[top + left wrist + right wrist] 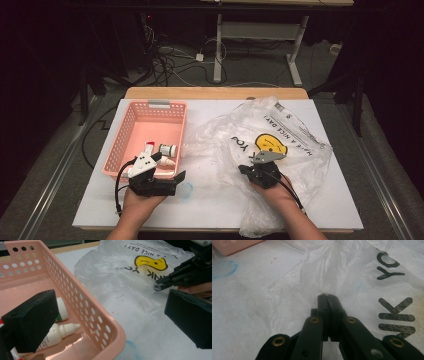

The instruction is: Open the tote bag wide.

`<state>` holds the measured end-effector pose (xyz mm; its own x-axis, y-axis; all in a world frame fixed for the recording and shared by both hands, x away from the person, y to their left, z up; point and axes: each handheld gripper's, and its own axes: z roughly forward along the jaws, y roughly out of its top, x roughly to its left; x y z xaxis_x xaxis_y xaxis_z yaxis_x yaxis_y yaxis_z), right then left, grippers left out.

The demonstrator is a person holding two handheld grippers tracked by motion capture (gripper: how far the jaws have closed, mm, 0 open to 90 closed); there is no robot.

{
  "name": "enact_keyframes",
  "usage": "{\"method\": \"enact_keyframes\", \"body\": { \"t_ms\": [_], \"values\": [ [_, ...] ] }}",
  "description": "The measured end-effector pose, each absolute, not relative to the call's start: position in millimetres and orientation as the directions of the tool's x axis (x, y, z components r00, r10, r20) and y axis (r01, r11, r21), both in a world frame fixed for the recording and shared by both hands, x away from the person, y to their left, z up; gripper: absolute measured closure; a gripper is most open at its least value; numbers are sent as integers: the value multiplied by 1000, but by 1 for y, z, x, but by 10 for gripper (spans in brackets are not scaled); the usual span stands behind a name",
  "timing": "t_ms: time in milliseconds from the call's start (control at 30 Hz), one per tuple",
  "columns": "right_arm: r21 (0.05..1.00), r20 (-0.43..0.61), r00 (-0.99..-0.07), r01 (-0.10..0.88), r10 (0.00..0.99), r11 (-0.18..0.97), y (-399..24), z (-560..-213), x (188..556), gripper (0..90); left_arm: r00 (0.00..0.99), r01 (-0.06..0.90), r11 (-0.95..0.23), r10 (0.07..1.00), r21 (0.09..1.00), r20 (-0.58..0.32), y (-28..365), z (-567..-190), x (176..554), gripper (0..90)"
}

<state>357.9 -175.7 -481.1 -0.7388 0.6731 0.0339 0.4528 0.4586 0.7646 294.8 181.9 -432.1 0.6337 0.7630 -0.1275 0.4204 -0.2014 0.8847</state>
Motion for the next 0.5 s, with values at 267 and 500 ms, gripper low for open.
{"method": "enact_keyframes", "body": {
  "t_ms": [267,500],
  "values": [
    [800,27,-679,455,734,391,-193,-475,360,900,636,418,-204,762,885,-125,182,-432,295,0],
    [833,33,-651,438,759,339,-208,-468,360,900,635,417,-203,762,886,-125,183,-432,295,0]
  ]
}}
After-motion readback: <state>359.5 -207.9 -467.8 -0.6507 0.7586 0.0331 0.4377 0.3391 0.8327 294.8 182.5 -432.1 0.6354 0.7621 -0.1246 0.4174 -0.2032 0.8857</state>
